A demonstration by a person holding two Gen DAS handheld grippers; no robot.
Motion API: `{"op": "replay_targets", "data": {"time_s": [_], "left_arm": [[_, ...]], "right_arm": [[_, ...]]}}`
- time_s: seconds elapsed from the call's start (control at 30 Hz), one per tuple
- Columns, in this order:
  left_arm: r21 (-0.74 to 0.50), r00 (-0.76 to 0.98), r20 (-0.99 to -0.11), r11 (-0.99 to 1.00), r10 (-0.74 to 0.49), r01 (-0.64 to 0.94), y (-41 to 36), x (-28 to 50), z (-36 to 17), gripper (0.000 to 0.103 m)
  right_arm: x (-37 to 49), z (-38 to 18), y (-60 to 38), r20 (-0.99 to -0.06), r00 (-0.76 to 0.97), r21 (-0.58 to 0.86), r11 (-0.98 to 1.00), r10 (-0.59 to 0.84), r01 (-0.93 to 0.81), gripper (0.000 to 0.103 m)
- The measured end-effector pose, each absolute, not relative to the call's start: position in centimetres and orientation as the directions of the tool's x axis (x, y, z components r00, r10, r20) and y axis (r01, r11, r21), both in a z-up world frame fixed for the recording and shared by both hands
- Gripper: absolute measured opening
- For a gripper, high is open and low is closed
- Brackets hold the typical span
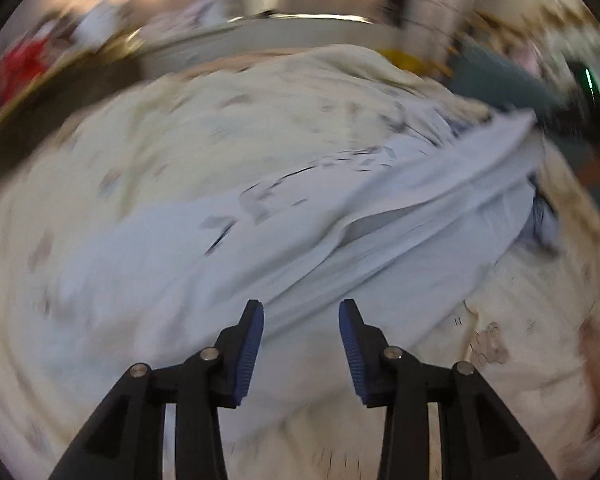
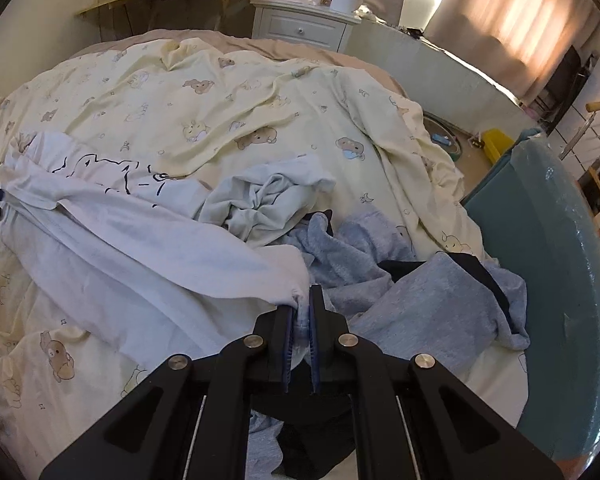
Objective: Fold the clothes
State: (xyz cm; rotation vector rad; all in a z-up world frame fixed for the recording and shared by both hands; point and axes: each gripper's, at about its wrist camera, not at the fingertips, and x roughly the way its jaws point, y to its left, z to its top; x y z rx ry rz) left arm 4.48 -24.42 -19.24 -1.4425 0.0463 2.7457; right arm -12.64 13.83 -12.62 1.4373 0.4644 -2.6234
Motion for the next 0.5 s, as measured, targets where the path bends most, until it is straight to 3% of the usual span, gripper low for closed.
{"op": "replay_targets", "data": {"time_s": [0.13, 0.3, 0.5], "left_arm": [[0.095, -0.576, -0.817, -0.991, -0.024, -0.094, -21.7, 0.5, -21.4, 0.040], [0.272, -0.603, -0.778, -0.960, -0.178, -0.067, -20.2, -2.6, -23.3, 0.040], [0.125, -0.549, -0.835, -0.983, -0.031, -0.136, -20.8, -3.8, -23.8, 0.040]], "right_arm": [[-12.6, -12.8, 13.7, -0.842, -0.538, -0.195, -0.947, 0.028, 0.255, 0.006], [-12.5, -12.9, 13.6, -0.844, -0.536, -0.173, -0.945, -0.002, 0.277, 0.006], [-12.6, -12.5, 14.0, -0.838, -0.545, -0.161, -0.945, -0.021, 0.285, 0.006]]}}
